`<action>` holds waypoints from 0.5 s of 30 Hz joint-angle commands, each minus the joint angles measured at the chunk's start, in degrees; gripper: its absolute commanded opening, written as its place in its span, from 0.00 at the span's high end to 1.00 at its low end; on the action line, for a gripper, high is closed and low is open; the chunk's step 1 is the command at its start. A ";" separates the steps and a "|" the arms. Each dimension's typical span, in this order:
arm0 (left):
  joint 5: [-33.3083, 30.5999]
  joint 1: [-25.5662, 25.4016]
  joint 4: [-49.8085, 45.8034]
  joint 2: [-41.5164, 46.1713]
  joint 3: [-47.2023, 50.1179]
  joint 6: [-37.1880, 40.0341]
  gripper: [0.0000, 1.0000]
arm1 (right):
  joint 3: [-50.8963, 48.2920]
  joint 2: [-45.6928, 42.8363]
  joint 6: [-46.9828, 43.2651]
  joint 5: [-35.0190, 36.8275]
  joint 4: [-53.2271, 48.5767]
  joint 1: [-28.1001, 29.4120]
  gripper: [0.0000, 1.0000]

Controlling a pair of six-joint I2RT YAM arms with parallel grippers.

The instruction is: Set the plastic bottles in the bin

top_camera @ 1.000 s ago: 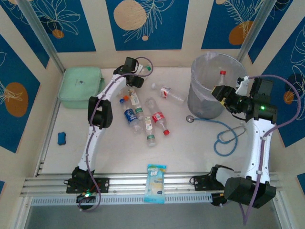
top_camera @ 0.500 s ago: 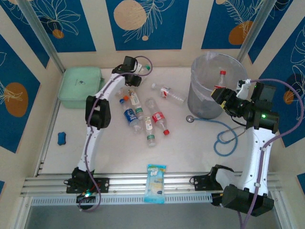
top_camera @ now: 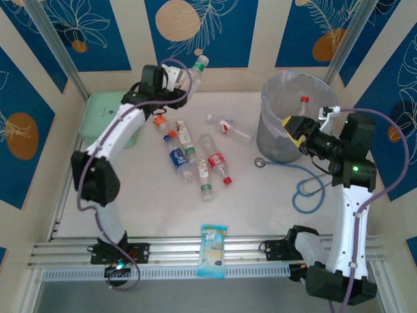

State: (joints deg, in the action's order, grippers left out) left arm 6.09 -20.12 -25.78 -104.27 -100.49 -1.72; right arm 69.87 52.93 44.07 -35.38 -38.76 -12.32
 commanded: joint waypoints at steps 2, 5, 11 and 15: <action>6.17 -0.54 7.84 10.80 15.93 -9.33 0.65 | 1.52 2.52 4.57 3.82 7.19 8.22 0.35; 12.14 -0.63 14.83 18.93 27.32 -16.98 0.69 | 2.06 6.03 4.68 8.76 10.07 16.08 0.34; 17.65 -3.65 30.72 31.83 46.24 -33.54 0.76 | 2.33 14.71 4.84 16.05 18.27 27.75 0.19; 16.42 -5.52 35.80 37.91 54.60 -37.47 0.80 | 4.89 22.26 6.00 14.61 22.07 31.65 0.17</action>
State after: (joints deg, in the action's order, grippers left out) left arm 20.47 -24.84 0.45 -69.54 -49.21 -32.42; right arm 72.25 72.23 49.01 -22.20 -21.74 17.34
